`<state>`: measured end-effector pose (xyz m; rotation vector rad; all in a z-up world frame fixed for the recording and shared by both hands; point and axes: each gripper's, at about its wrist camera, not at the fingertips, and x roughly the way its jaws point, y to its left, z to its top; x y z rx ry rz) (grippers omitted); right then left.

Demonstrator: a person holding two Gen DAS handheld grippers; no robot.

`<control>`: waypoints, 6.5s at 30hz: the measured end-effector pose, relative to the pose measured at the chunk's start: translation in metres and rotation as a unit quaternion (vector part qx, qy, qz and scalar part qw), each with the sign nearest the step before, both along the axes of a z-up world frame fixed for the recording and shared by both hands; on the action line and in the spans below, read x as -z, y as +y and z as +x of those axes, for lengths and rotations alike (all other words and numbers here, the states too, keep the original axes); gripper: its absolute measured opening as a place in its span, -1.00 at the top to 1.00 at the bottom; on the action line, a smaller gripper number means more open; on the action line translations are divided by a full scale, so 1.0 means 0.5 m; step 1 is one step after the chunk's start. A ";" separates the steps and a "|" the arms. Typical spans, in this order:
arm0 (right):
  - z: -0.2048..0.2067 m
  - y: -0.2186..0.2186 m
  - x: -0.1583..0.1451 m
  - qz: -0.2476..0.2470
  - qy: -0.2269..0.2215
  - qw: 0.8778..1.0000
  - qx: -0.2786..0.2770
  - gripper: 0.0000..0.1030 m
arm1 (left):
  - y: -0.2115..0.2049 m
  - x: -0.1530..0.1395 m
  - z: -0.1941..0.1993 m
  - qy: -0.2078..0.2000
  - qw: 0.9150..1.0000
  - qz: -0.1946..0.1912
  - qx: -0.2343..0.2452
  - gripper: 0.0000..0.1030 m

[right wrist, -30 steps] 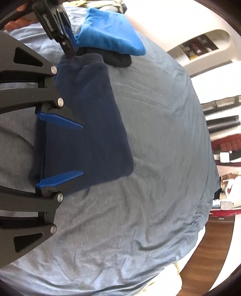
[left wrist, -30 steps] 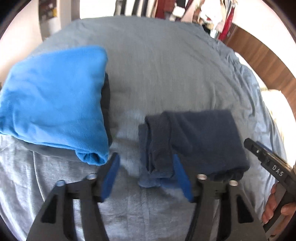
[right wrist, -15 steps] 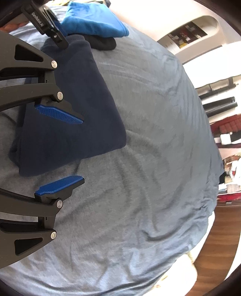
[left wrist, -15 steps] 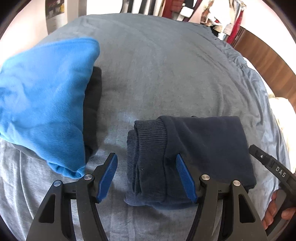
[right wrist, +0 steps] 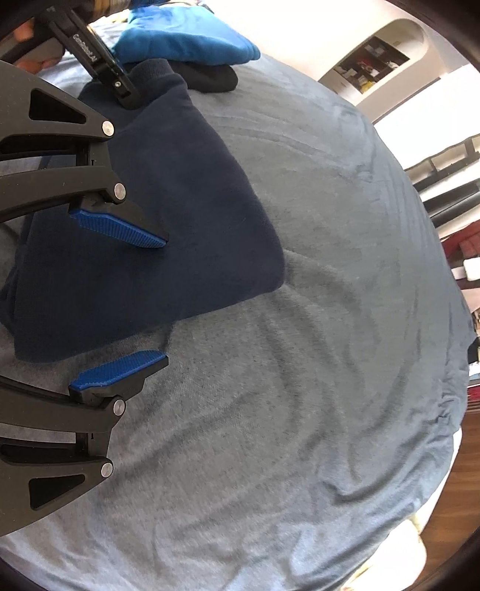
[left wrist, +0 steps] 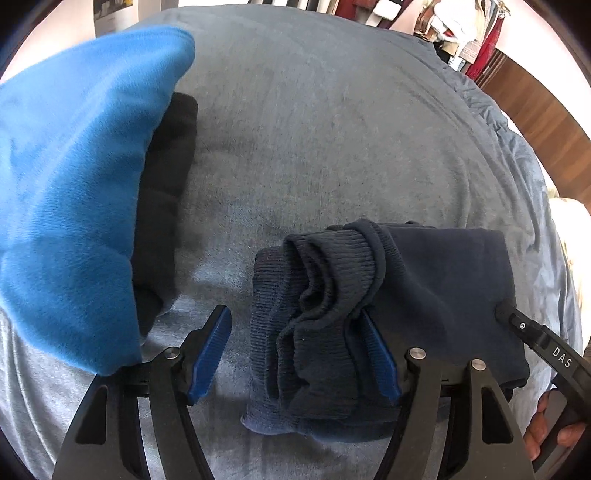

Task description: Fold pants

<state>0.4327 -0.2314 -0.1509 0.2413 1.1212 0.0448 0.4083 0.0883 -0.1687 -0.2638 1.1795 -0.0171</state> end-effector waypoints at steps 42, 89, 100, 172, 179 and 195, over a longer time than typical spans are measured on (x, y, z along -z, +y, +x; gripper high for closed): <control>-0.062 0.079 -0.219 -0.031 -0.124 0.991 -0.046 0.65 | 0.096 -0.251 -0.060 -0.109 0.981 -0.159 -0.012 0.32; 0.019 0.547 -0.169 -0.103 -0.158 0.966 -0.175 -0.10 | 0.539 -0.269 -0.010 -0.118 0.991 0.058 -0.008 -0.15; -0.004 0.534 -0.220 -0.087 -0.160 0.967 -0.176 -0.10 | 0.528 -0.362 -0.064 -0.156 0.983 0.098 -0.028 -0.31; -0.501 0.214 -0.261 -0.023 -0.319 0.932 -0.172 -0.55 | 0.085 -0.346 -0.623 -0.324 0.923 0.204 -0.030 -0.78; -0.583 0.184 -0.287 -0.031 -0.335 0.927 -0.165 -0.55 | 0.061 -0.355 -0.690 -0.327 0.924 0.197 -0.031 -0.79; -0.677 0.116 -0.297 -0.029 -0.346 0.928 -0.138 -0.55 | 0.026 -0.367 -0.759 -0.327 0.926 0.187 -0.033 -0.86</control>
